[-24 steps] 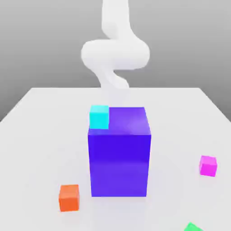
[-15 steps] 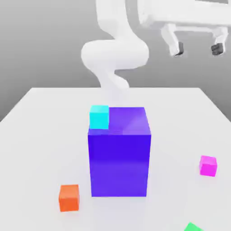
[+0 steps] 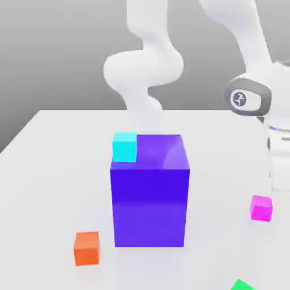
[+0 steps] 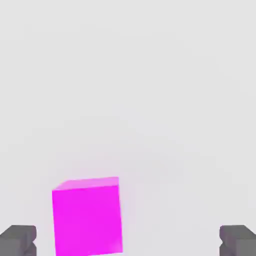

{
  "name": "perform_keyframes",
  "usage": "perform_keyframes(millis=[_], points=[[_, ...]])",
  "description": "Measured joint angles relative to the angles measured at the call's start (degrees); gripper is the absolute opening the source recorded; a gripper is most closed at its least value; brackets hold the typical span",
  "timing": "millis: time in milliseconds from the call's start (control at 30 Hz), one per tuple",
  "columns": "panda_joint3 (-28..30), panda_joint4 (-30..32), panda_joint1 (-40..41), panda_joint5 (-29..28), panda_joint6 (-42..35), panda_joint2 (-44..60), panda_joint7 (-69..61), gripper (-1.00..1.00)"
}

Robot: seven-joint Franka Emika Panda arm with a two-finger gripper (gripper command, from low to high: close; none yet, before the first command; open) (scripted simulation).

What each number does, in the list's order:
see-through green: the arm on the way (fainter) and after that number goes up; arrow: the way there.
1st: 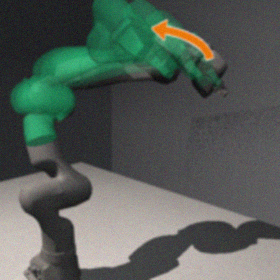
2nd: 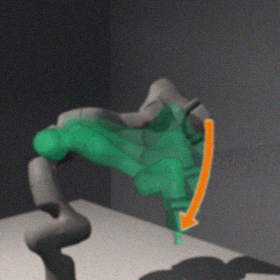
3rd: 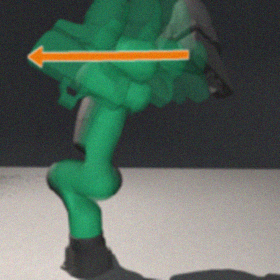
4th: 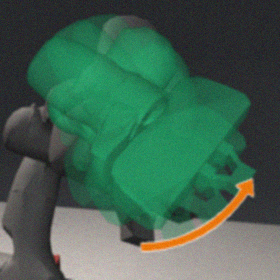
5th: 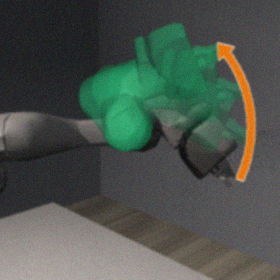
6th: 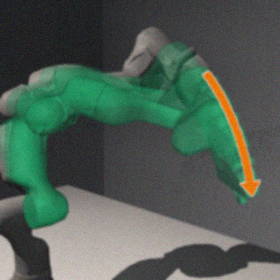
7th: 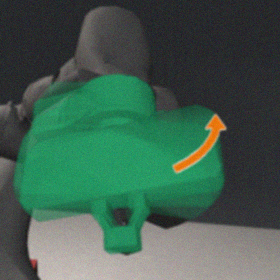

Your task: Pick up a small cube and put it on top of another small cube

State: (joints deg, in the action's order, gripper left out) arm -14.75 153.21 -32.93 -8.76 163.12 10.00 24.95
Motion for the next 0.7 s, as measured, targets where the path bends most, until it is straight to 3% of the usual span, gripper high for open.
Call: perform_keyframes(millis=[133,167,400,600,700], points=[[6.0,-1.6,-5.0,-5.9,6.3,8.3,4.3,0.0],[7.3,-1.9,-6.0,-6.6,7.5,9.7,4.8,-1.0],[7.3,-1.9,-6.1,-6.8,7.5,9.8,5.0,-1.0],[1.7,0.2,-2.1,1.9,-1.0,-0.9,-1.8,-1.0],[2.9,-4.3,1.1,3.6,-5.0,-0.5,-6.6,-1.0]])
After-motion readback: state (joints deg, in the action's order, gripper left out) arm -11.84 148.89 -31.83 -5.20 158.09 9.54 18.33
